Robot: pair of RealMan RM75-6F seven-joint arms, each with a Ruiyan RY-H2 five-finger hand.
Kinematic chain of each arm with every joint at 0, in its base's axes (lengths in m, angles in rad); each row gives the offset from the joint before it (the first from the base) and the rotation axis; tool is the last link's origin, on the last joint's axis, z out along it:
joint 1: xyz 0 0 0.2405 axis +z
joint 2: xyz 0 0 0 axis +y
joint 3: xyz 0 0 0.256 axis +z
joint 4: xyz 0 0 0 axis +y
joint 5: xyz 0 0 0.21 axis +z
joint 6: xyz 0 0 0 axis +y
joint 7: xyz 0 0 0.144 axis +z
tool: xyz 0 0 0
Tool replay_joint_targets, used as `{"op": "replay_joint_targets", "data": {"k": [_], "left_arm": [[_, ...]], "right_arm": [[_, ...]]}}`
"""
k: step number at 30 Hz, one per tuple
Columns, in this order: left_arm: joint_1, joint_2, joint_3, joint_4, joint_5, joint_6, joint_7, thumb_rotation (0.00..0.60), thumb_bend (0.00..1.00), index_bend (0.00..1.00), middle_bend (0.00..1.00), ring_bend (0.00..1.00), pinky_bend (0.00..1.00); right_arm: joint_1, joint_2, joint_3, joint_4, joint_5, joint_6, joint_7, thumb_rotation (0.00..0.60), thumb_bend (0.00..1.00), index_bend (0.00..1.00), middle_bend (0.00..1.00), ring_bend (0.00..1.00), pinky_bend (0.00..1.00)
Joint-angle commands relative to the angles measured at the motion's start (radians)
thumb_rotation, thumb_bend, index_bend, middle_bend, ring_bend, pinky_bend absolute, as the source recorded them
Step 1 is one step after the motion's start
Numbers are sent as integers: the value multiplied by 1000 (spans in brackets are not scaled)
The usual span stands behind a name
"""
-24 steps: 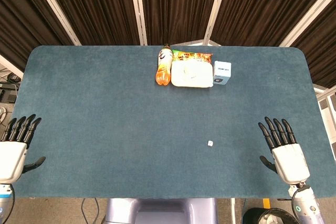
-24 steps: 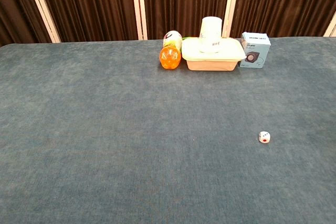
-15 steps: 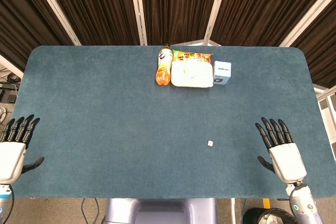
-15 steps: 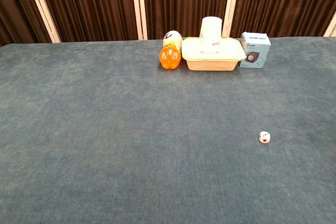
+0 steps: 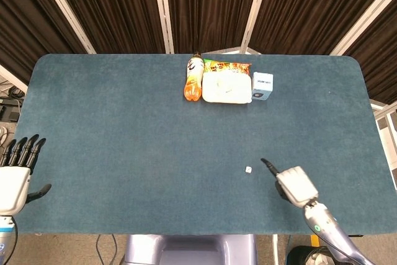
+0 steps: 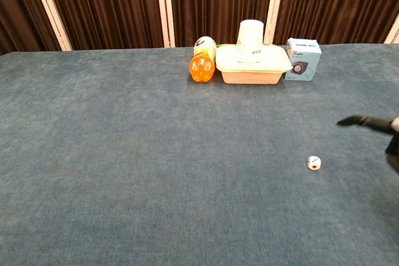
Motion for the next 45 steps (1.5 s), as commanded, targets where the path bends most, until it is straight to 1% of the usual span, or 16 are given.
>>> {"op": "replay_joint_targets", "data": {"k": [1,5,11,15,23,38,45], "left_arm": [[-2,0,-2,3,-9,-6,-4,600,0,0,0,0,0],[-6,-3,-3,7,-11,-11,2,600,0,0,0,0,0],[-8,-10,-3,9,-18,-14,15,600,0,0,0,0,0],[-8,-11,-1,5,-15,-13,20,600,0,0,0,0,0],[-8,-10,1,5,-15,-14,18,600,0,0,0,0,0],[-9,-8,4,-3,-15,-14,19,600,0,0,0,0,0],[-9,-7,4,-4,-15,-13,15,600,0,0,0,0,0]], "right_arm": [[35,-25,2,-11,51,-54,-42,600,697,0,796,805,1000],[44,-45,0,-1,75,-79,-47,600,704,0,796,805,1000],[47,-55,-14,4,59,-73,-45,600,704,2,797,805,1000],[55,-66,-23,13,68,-93,-43,600,705,7,797,805,1000],[59,-84,-31,35,73,-96,-37,600,705,14,798,805,1000],[67,-96,-38,57,99,-108,-52,600,706,34,802,805,1000],[70,-88,-46,39,103,-115,-62,600,706,53,804,805,1000]]}}
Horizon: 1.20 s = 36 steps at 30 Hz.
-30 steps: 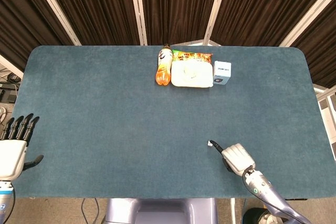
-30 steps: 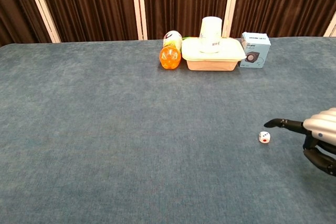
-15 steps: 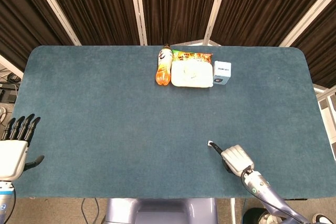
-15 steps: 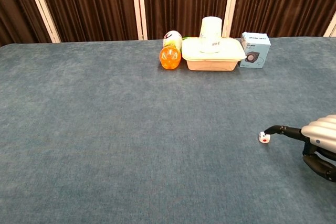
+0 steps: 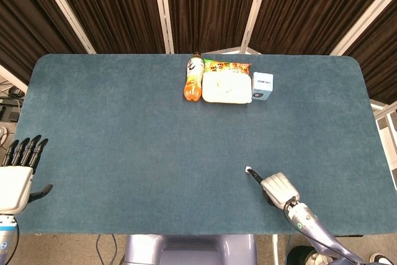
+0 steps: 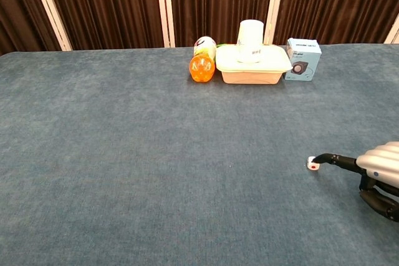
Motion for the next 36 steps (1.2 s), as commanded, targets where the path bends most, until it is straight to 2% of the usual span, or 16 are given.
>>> {"op": "replay_joint_targets", "data": {"k": [1,9,20,22,23,24,25,26,27,28,29,30,31,32,36], "left_arm": [[0,0,1,0,1,0,-1,600,0,0,0,0,0],[1,-1,3,1,3,1,2,600,0,0,0,0,0],[0,-2,4,0,4,0,3,600,0,0,0,0,0],[1,0,6,-1,8,3,0,600,0,0,0,0,0],[3,3,7,-4,13,7,-7,600,0,0,0,0,0],[5,6,9,-6,19,10,-14,600,0,0,0,0,0],[8,12,12,-8,31,17,-25,600,0,0,0,0,0],[10,16,15,-8,38,21,-33,600,0,0,0,0,0],[12,20,16,-8,44,25,-42,600,0,0,0,0,0],[13,23,17,-8,48,27,-47,600,0,0,0,0,0],[14,26,18,-7,52,30,-55,600,0,0,0,0,0],[15,28,19,-7,55,32,-59,600,0,0,0,0,0],[16,31,20,-6,60,33,-65,600,0,0,0,0,0],[16,34,22,-5,64,35,-71,600,0,0,0,0,0],[16,39,25,3,78,36,-87,600,0,0,0,0,0]], "right_arm": [[0,7,-7,-14,-5,1,-5,600,707,58,805,805,1000],[-1,30,-46,-71,-34,-3,-40,600,706,74,806,805,1000],[-29,80,-70,-143,-188,134,-13,600,703,73,806,805,995],[-48,95,-70,-144,-246,209,11,600,678,74,802,793,908],[-69,106,-61,-137,-288,288,36,600,664,74,792,780,855],[-93,115,-53,-127,-318,366,60,600,618,74,762,742,753],[-127,129,-40,-118,-341,462,87,600,515,74,701,670,630],[-146,137,-42,-108,-355,504,101,600,408,74,642,599,532],[-162,149,-42,-103,-355,530,100,600,225,74,516,451,365],[-173,158,-41,-105,-351,544,93,600,83,74,367,276,209],[-187,169,-39,-112,-347,563,82,600,37,73,290,195,142],[-196,175,-37,-117,-346,578,80,600,0,70,154,73,50],[-210,182,-35,-122,-349,602,82,600,0,57,65,13,10],[-223,187,-33,-124,-353,625,87,600,0,47,30,0,1],[-267,191,-23,-118,-359,698,93,600,0,6,0,0,0]]}}
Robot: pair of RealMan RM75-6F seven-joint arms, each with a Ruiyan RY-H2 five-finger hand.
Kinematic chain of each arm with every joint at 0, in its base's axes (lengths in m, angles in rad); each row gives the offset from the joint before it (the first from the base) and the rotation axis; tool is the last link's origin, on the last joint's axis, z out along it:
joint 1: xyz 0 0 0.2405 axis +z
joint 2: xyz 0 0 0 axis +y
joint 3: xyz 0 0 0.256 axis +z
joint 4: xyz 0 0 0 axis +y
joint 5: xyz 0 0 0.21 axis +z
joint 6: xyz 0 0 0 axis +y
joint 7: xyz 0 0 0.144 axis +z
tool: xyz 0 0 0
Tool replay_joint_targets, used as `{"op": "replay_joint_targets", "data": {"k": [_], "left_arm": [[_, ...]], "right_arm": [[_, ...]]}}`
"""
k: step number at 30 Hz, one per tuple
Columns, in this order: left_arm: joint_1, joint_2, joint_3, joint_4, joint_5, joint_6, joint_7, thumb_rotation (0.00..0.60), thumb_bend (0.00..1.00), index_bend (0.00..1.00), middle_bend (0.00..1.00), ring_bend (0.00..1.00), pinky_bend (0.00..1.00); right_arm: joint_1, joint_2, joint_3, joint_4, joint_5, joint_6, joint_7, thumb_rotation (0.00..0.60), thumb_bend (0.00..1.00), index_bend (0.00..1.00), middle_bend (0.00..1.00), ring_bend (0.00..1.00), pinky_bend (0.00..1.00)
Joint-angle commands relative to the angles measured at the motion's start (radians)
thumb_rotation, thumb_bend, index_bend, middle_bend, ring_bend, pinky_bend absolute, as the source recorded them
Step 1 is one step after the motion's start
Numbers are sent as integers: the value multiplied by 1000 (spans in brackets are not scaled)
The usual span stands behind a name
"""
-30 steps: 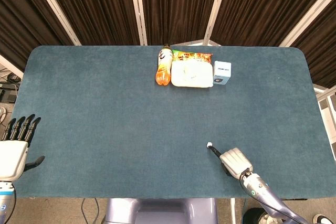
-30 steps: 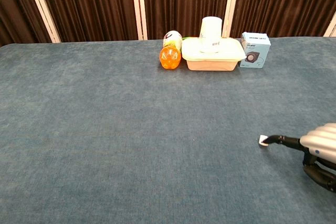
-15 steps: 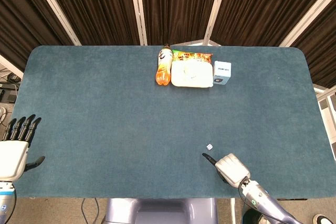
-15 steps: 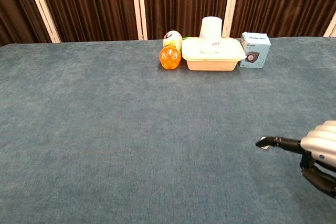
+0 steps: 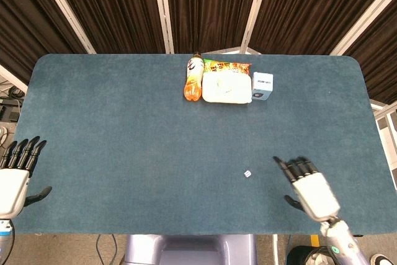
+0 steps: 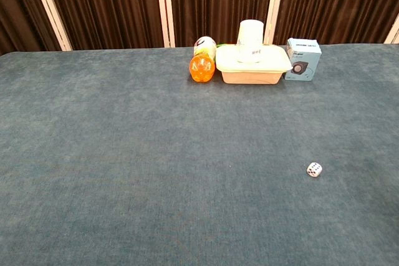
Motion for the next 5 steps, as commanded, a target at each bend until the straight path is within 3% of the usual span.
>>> {"op": "replay_joint_targets", "data": {"k": [1,5], "left_arm": [[0,3,4,6,10,1,-10,600,0,0,0,0,0],[1,10,13,12,29,-2,-38,600,0,0,0,0,0]], "right_arm": [[-50,11,18,9,-13,68,11,600,0,3,0,0,0],[-83,1,34,27,-13,116,17,600,0,2,0,0,0]]}}
